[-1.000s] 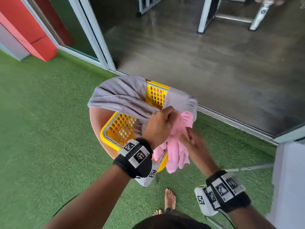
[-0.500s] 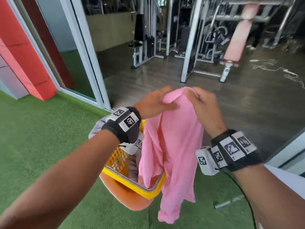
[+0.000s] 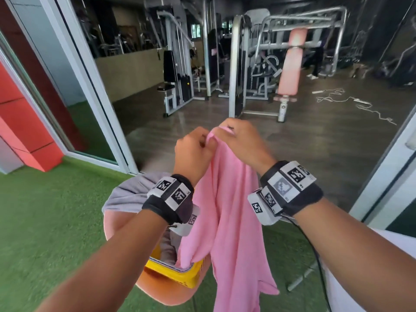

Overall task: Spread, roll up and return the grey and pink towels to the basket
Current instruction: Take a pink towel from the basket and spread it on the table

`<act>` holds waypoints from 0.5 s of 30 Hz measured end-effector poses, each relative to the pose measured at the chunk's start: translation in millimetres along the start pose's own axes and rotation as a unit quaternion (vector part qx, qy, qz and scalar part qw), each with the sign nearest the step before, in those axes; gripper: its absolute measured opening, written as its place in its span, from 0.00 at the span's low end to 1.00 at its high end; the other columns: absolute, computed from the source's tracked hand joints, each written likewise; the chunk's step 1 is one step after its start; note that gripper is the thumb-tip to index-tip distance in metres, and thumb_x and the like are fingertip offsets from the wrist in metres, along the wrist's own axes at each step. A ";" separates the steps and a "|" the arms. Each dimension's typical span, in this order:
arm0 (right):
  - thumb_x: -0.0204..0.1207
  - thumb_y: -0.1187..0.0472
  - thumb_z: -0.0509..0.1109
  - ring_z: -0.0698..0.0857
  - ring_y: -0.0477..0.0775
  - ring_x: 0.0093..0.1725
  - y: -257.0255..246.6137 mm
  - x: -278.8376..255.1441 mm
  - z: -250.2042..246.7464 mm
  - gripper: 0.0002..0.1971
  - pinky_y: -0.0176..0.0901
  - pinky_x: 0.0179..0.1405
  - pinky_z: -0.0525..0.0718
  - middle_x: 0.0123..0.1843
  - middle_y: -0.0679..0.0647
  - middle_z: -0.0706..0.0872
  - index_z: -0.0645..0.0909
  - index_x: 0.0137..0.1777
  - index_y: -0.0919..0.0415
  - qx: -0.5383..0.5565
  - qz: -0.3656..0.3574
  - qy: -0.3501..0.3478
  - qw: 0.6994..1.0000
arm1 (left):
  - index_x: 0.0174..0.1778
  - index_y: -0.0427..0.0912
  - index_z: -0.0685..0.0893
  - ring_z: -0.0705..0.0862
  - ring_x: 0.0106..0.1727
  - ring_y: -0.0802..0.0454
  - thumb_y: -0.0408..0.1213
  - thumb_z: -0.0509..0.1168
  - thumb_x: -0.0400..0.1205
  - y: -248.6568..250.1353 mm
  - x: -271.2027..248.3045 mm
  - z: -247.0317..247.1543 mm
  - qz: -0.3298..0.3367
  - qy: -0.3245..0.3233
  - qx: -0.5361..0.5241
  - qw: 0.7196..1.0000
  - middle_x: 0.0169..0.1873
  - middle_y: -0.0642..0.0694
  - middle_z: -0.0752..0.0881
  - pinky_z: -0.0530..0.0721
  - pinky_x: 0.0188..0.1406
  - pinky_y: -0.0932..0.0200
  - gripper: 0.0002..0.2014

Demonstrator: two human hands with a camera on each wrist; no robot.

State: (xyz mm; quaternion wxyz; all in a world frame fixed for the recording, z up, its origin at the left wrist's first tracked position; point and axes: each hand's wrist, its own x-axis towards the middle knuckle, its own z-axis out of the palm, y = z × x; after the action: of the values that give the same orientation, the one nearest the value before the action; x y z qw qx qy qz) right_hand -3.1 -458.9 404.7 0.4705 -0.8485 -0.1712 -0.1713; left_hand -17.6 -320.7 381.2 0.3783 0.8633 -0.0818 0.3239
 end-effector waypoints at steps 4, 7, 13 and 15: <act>0.78 0.51 0.73 0.82 0.44 0.40 20.4 -13.2 -20.6 0.10 0.31 0.37 0.75 0.43 0.47 0.86 0.83 0.49 0.58 0.022 -0.002 -0.009 1.000 | 0.39 0.46 0.90 0.86 0.39 0.52 0.32 0.68 0.76 20.3 1.7 12.8 -0.100 -0.044 -0.176 0.978 0.34 0.46 0.90 0.82 0.45 0.58 0.06; 0.76 0.53 0.75 0.76 0.44 0.30 38.6 -19.2 -31.8 0.05 0.40 0.32 0.71 0.33 0.44 0.84 0.83 0.45 0.52 0.046 -0.014 -0.073 0.996 | 0.37 0.49 0.89 0.85 0.42 0.50 0.32 0.65 0.73 25.0 -5.3 16.1 -0.116 -0.061 -0.229 0.965 0.36 0.47 0.90 0.83 0.51 0.45 0.09; 0.77 0.47 0.71 0.74 0.49 0.30 56.3 -29.6 -42.4 0.15 0.47 0.33 0.70 0.28 0.47 0.79 0.83 0.37 0.58 0.066 -0.039 -0.114 0.990 | 0.38 0.46 0.89 0.86 0.36 0.51 0.35 0.69 0.75 31.1 -25.9 15.1 -0.052 -0.078 -0.012 0.996 0.30 0.51 0.89 0.82 0.44 0.55 0.04; 0.73 0.43 0.69 0.79 0.54 0.35 58.0 -29.6 -42.7 0.19 0.48 0.38 0.75 0.34 0.55 0.85 0.85 0.40 0.61 0.072 -0.034 -0.094 0.992 | 0.41 0.44 0.89 0.87 0.40 0.48 0.34 0.67 0.76 29.0 -35.4 18.1 -0.050 -0.097 0.038 0.993 0.33 0.48 0.90 0.81 0.48 0.54 0.05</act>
State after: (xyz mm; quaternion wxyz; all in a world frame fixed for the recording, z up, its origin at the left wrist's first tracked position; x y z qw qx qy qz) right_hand -8.6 -528.2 369.7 0.5065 -0.8181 -0.2555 -0.0943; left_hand -47.3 -357.5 367.4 0.3514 0.9073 -0.0621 0.2224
